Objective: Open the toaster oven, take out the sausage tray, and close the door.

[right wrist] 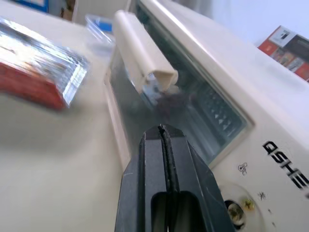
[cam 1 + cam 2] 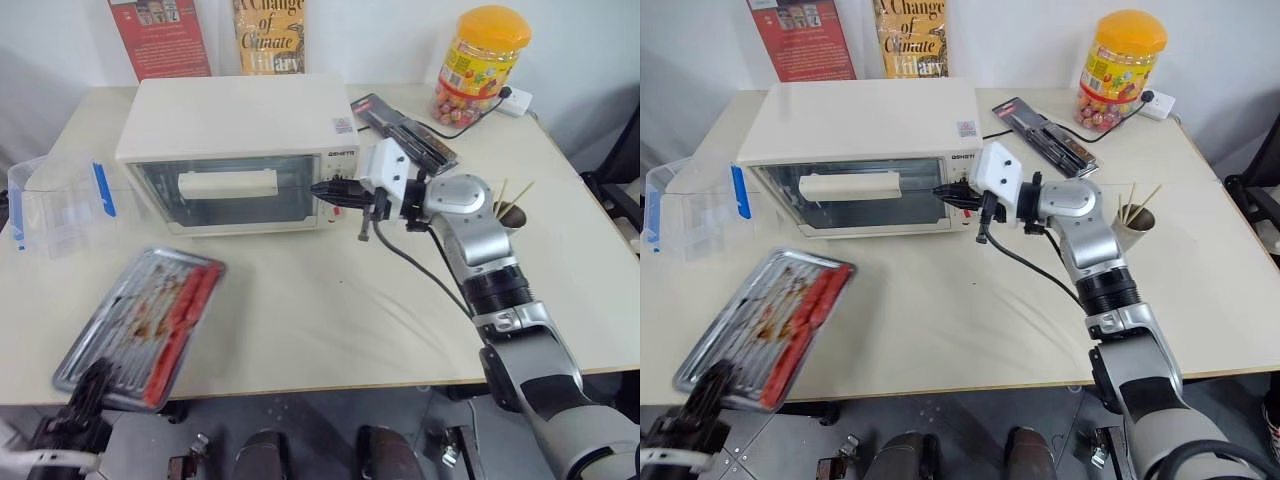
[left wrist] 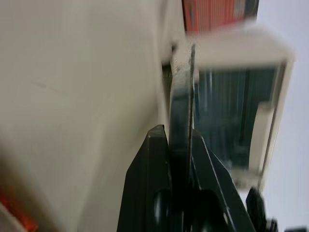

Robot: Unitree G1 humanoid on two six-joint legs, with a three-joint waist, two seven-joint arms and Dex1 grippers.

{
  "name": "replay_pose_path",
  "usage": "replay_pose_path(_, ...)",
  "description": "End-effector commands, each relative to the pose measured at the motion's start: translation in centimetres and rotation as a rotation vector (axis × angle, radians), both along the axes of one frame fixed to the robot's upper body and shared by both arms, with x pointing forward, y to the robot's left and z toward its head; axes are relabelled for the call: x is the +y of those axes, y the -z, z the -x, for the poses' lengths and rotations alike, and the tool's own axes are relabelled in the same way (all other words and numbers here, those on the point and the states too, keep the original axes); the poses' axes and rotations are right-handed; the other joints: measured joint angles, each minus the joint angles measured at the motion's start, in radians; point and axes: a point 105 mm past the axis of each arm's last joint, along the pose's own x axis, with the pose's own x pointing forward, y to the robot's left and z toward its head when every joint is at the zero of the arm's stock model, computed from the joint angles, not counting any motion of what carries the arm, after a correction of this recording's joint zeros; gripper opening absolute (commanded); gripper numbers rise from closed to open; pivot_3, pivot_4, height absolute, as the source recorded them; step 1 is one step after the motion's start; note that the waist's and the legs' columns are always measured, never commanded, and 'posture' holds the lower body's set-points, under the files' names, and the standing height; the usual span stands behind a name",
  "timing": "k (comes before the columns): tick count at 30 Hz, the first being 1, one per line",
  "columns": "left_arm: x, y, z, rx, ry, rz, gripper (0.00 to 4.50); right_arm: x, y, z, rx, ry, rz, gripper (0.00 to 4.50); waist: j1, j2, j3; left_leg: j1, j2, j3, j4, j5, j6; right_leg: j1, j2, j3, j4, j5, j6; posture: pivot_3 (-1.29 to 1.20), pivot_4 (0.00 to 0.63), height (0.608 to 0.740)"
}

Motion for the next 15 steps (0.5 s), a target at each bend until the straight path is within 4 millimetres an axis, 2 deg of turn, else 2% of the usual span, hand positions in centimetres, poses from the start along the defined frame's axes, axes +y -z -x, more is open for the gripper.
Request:
replay_pose_path(1, -1.1, -0.9, -1.4, -0.005, 0.116, -0.046, 0.00, -0.9, -0.6, 2.0, 0.056, -0.045, 0.001, 0.01, -0.001, 0.000, 0.000, 0.000, 0.000, 0.000, 0.000, 0.000, 0.000, 0.000, 0.000, 0.000, 0.000, 0.000, 0.000, 0.00, 0.150, 0.740)
replay_pose_path(4, -3.2, -1.4, -3.9, -0.008, 0.291, -0.085, 0.00, -2.6, 0.3, 3.3, 0.162, -0.029, 0.038, 0.01, 0.000, 0.002, 0.001, 0.000, 0.000, 0.000, -0.001, 0.000, 0.000, -0.001, 0.000, 0.000, 0.001, 0.000, 0.000, 0.00, 0.150, 0.740)
replay_pose_path(6, -4.4, -1.2, -4.8, 0.019, 0.413, -0.116, 0.00, -3.7, 1.6, 3.8, 0.234, -0.002, 0.110, 0.01, 0.004, 0.002, 0.001, 0.000, 0.000, 0.000, -0.001, 0.000, 0.000, -0.001, 0.000, 0.000, 0.002, 0.000, 0.000, 0.00, 0.150, 0.740)
replay_pose_path(8, -4.8, -1.1, -5.4, 0.036, 0.496, -0.140, 0.00, -4.6, 2.3, 4.2, 0.280, 0.020, 0.147, 0.01, 0.003, 0.002, 0.001, 0.000, -0.001, 0.001, 0.000, 0.000, 0.000, -0.001, 0.000, 0.000, 0.003, 0.000, 0.000, 0.00, 0.150, 0.740)
replay_pose_path(10, -4.8, -1.2, -5.9, 0.036, 0.538, -0.150, 0.00, -4.9, 2.4, 4.5, 0.294, 0.026, 0.141, 0.58, -0.001, 0.002, 0.001, 0.001, -0.001, 0.001, -0.001, 0.000, 0.000, -0.001, 0.000, 0.000, 0.003, 0.000, 0.000, 0.00, 0.150, 0.740)
replay_pose_path(15, -5.0, -2.2, -8.9, 0.043, 0.706, -0.186, 0.00, -6.6, 2.1, 5.4, 0.305, 0.045, 0.118, 2.21, 0.002, 0.002, 0.001, 0.001, 0.000, 0.004, -0.002, 0.001, -0.002, -0.003, 0.001, -0.001, 0.006, 0.000, 0.000, 0.00, 0.150, 0.740)
